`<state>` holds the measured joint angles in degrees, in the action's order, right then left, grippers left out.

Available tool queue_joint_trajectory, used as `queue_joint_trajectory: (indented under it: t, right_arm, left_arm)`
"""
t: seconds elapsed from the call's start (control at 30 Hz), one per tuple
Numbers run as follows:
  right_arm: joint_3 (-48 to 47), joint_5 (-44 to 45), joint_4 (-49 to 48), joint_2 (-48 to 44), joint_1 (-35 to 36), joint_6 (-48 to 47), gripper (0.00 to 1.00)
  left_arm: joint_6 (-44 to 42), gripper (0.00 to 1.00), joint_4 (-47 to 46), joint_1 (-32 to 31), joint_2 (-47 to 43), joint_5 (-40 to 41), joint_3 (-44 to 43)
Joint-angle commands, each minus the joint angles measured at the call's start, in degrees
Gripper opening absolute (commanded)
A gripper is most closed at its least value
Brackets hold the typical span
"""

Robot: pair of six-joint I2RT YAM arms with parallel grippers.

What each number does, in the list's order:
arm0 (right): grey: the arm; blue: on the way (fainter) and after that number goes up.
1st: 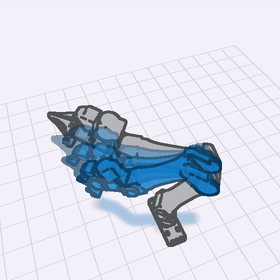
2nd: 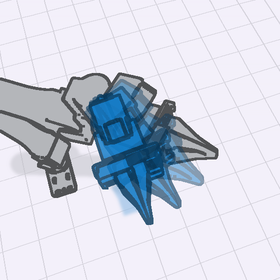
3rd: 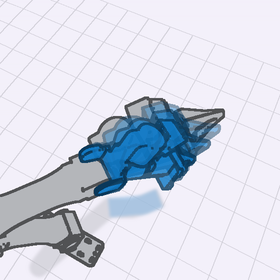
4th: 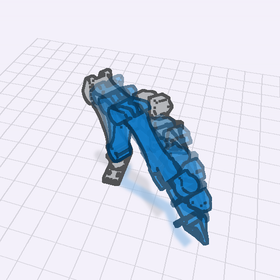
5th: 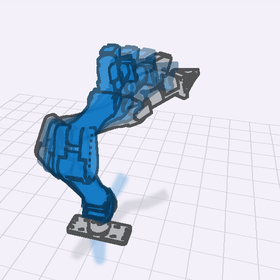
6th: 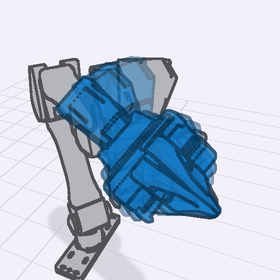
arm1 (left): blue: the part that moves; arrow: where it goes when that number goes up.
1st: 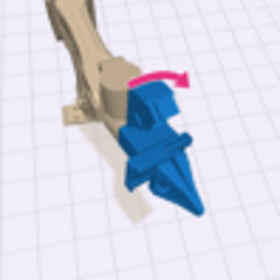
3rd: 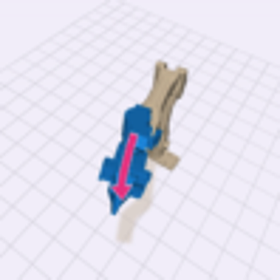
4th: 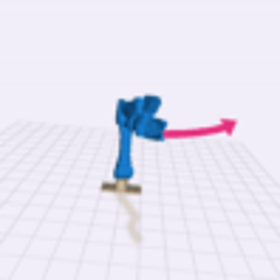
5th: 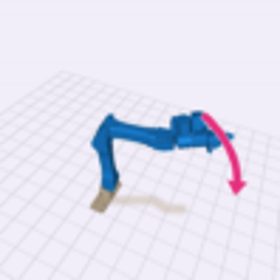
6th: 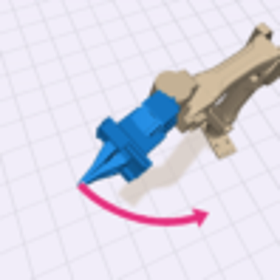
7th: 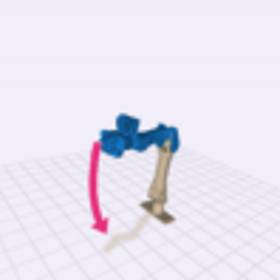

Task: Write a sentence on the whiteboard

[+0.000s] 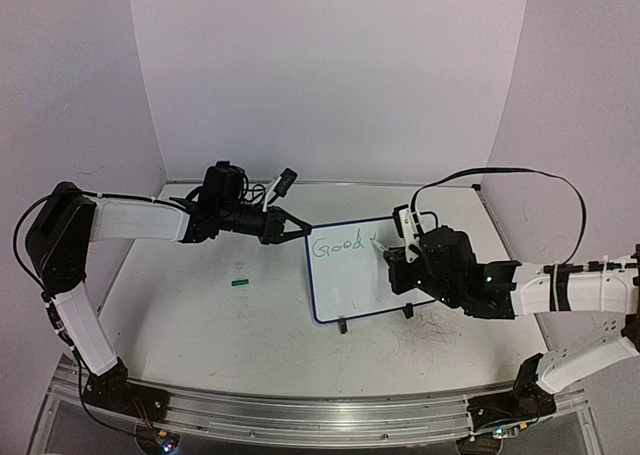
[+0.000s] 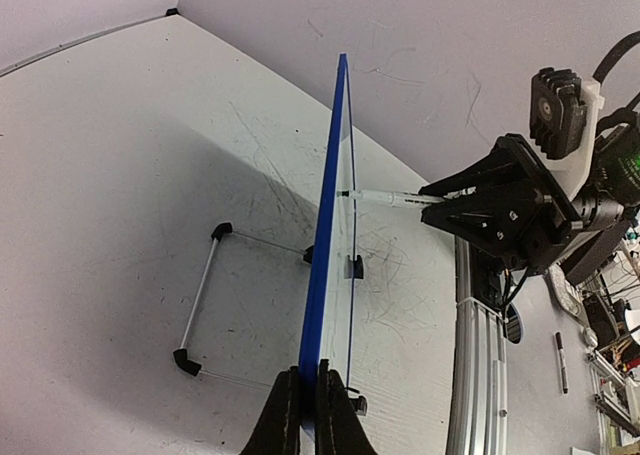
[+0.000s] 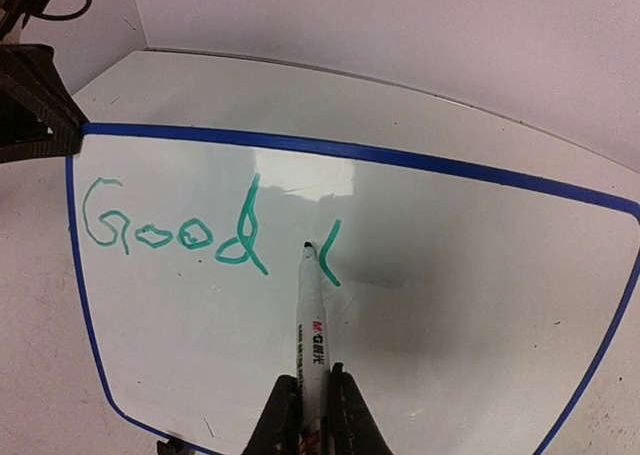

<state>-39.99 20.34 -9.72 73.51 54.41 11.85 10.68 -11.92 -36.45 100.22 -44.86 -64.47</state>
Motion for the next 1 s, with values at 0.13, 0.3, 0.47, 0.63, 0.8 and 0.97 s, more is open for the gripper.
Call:
queue_joint_trajectory:
  t: [0.13,0.3,0.47,0.63,0.8,0.97]
  right_arm:
    - [-1.4,5.0,2.5,-1.0,-0.1,1.6,0.0]
    - [-1.4,4.8,2.8,-3.0,-0.1,1.4,0.0]
    - [-2.0,2.9,2.3,-5.0,-0.5,0.9,0.0]
    - [-2.3,0.7,0.9,-3.8,-3.1,0.1,0.0]
    - [-3.0,-0.8,-0.9,-2.1,-3.2,-1.4,0.0]
    - [-2.8,-1.3,-2.0,-1.7,-3.2,-2.2,0.0]
  left_arm:
    - [-1.7,0.0,0.5,-1.1,-1.5,-0.7,-0.1]
    - [-1.7,0.0,0.5,-1.1,-1.4,-0.7,0.0]
    - [-1.7,0.0,0.5,-1.1,-1.4,-0.7,0.0]
    - [-1.7,0.0,0.5,-1.1,-1.4,-0.9,-0.1]
    - [-1.8,0.0,0.6,-1.1,-1.5,-0.8,-0.1]
    - [-1.9,0.0,0.6,-1.1,-1.6,-0.9,-0.1]
